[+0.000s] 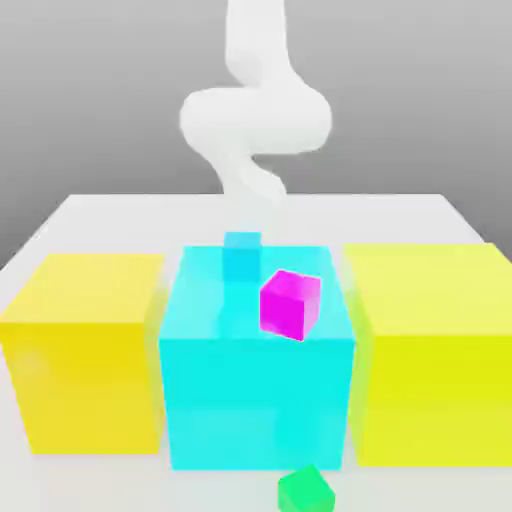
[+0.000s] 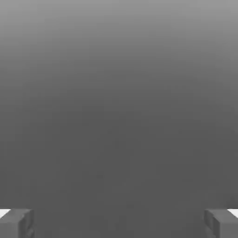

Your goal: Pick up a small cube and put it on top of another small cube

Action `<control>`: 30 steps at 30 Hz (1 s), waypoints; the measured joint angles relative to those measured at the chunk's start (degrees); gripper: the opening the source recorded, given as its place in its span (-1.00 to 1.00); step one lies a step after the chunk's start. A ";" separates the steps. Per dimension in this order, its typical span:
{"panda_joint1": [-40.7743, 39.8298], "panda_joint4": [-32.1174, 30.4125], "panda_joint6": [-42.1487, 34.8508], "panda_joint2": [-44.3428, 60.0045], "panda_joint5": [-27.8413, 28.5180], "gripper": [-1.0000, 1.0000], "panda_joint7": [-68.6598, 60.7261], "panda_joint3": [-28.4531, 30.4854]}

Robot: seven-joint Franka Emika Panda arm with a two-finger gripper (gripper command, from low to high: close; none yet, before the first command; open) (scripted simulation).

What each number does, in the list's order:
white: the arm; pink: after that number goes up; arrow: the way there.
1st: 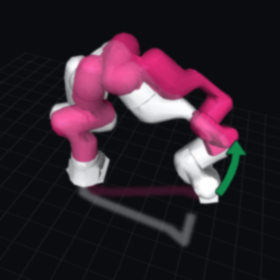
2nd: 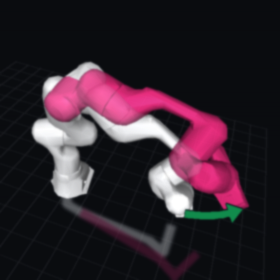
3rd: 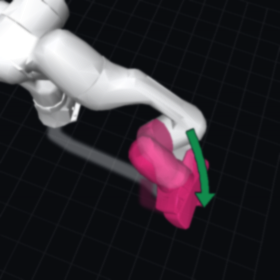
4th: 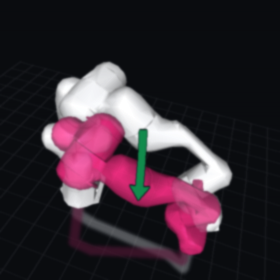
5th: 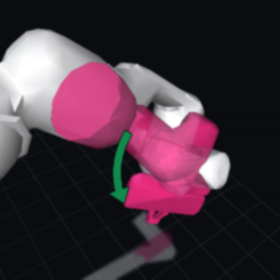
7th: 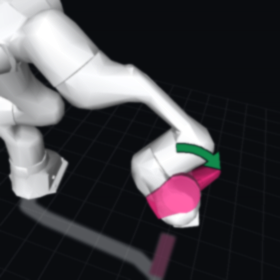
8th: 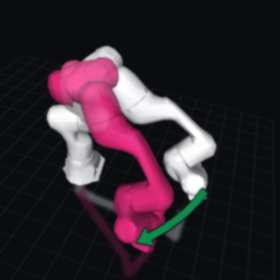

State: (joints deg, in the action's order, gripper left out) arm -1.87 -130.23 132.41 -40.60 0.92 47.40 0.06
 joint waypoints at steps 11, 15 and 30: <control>-6.95 6.86 2.77 23.21 3.11 0.00 6.18 2.14; -8.79 9.30 3.82 31.51 3.18 0.00 7.65 3.80; -18.42 18.47 7.71 62.77 -3.89 0.00 8.45 7.78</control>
State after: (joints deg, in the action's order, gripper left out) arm -20.29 -111.77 140.12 22.17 -2.96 55.85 7.84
